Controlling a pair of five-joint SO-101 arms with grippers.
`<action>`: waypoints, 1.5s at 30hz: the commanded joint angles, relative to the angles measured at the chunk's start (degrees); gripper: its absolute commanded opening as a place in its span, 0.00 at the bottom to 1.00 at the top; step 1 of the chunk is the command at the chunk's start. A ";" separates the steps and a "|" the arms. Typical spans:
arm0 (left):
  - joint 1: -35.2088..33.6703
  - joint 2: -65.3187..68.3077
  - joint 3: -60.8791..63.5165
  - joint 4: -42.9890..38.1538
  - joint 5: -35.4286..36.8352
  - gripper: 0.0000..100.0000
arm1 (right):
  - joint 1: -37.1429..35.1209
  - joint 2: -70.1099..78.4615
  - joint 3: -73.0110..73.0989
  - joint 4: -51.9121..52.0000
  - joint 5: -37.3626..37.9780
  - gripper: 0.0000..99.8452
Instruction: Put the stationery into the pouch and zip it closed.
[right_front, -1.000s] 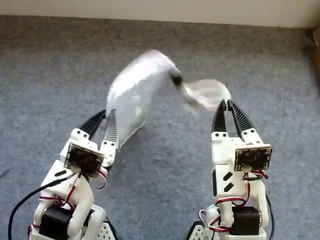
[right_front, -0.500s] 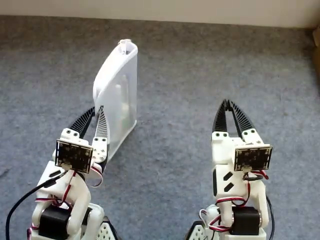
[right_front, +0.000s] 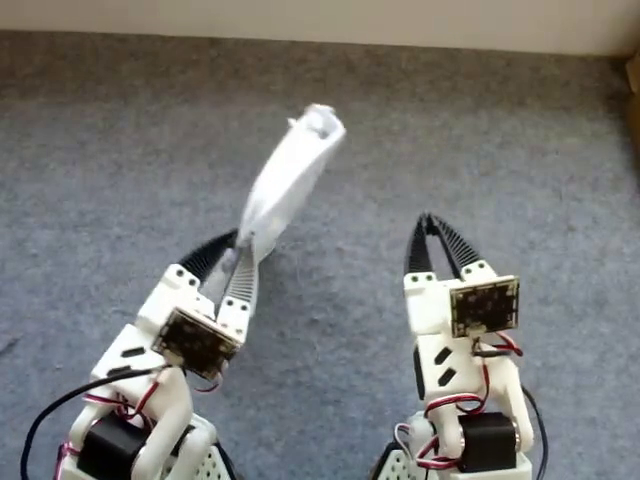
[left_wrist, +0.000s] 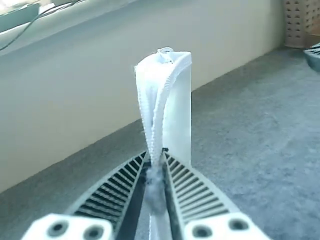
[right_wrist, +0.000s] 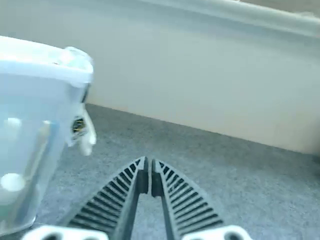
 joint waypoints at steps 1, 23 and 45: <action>5.05 -0.75 -1.98 2.64 -3.43 0.01 | -4.18 0.31 -5.93 3.12 -0.35 0.01; 12.53 -0.75 0.13 8.26 -15.82 0.01 | -2.07 -0.04 -6.55 6.37 0.00 0.12; 12.62 -0.75 1.54 8.26 -17.67 0.01 | -2.24 0.31 -1.01 -6.99 -0.44 0.12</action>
